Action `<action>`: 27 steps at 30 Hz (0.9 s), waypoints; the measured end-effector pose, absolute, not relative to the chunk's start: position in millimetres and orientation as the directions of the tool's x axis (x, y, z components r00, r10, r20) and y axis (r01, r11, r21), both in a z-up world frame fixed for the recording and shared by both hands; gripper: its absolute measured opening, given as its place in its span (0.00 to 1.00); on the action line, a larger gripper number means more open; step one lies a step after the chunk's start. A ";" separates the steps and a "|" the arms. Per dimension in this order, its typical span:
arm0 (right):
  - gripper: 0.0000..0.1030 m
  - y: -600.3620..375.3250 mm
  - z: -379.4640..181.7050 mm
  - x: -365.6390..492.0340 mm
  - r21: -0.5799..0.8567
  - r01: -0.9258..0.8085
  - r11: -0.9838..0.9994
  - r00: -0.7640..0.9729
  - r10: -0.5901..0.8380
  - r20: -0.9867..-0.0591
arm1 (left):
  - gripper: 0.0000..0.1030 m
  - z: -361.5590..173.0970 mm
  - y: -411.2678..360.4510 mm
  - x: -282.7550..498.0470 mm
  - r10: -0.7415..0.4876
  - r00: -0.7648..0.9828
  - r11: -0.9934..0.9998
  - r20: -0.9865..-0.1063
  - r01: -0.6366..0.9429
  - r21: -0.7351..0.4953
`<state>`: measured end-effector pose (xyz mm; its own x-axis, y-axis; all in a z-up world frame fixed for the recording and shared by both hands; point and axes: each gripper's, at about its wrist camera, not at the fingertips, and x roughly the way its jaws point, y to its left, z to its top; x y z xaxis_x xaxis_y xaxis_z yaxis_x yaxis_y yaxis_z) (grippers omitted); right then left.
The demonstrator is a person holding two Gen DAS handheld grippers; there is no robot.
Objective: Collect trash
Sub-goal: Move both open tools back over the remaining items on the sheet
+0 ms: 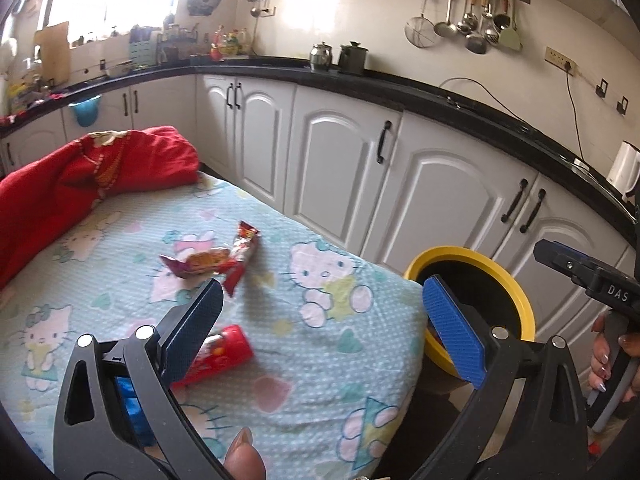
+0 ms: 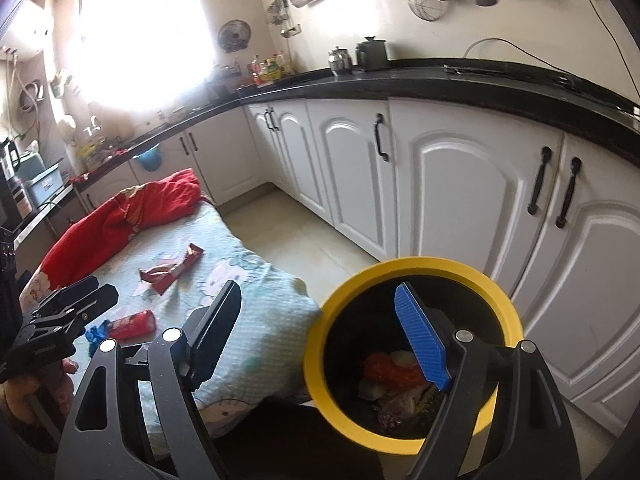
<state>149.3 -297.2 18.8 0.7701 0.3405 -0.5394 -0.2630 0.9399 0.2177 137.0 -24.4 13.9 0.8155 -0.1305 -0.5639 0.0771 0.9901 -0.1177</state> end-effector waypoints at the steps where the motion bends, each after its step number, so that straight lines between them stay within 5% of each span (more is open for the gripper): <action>1: 0.74 -294.1 20.2 149.2 0.217 -0.269 0.938 0.770 0.345 -0.537 | 0.89 15.1 -20.8 135.8 -0.124 0.818 0.991 -0.562 0.070 -0.117; 27: 0.75 -185.7 35.8 162.0 0.225 -0.438 0.870 0.699 0.487 -0.524 | 0.89 14.7 63.3 114.9 0.025 0.830 0.991 -0.557 -0.093 -0.094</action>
<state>162.0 -185.7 35.8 0.6985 0.4872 -0.5241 -0.4382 0.8703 0.2251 114.9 63.3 14.7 0.8300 0.0247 -0.5572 -0.0927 0.9912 -0.0941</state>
